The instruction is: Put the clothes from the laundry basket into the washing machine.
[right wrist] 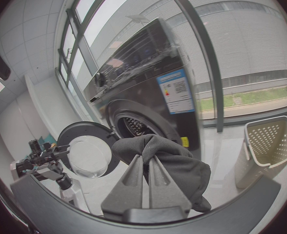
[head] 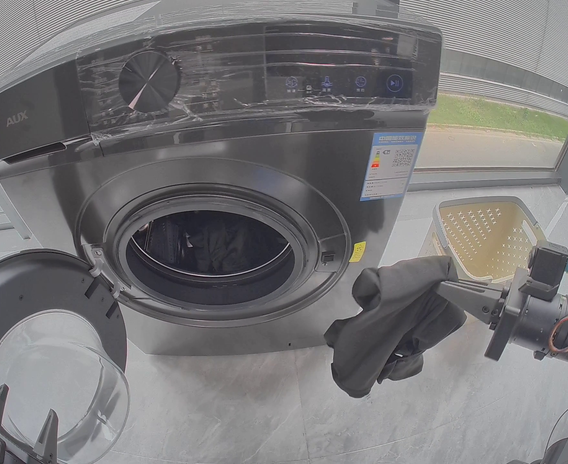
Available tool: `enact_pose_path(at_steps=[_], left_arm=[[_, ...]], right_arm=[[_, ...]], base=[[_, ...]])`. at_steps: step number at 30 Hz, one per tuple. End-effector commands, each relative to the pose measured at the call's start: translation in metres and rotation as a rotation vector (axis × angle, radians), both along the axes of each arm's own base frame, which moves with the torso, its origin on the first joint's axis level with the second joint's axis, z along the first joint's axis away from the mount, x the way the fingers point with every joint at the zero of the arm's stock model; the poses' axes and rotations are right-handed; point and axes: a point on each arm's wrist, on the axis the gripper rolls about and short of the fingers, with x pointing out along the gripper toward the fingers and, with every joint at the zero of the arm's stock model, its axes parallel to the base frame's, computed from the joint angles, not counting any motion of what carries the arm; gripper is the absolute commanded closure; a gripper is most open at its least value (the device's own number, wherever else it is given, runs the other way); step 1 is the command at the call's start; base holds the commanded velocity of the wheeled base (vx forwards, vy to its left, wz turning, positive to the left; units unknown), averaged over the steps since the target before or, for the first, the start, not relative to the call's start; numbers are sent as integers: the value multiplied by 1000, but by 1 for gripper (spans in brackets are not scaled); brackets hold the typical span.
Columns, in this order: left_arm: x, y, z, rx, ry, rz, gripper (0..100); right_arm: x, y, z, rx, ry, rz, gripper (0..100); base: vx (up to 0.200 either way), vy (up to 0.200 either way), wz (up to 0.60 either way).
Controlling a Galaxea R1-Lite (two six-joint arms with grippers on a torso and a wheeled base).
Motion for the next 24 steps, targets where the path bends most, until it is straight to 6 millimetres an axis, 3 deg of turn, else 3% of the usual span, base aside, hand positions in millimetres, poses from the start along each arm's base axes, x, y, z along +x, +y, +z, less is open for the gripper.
enact_pose_path(at_steps=[1,10,24], left_arm=[[0,0,-5,0,0,0,0],[0,0,-5,1,0,5,0],[0,0,-5,1,0,3,0]], right_arm=[[-2,12,-3,0,26,96,100],[-2,20,-14,-17,72,154,100],[26,55,-31,39,44,199,100]], base=[[0,0,0],[0,0,0],[0,0,0]])
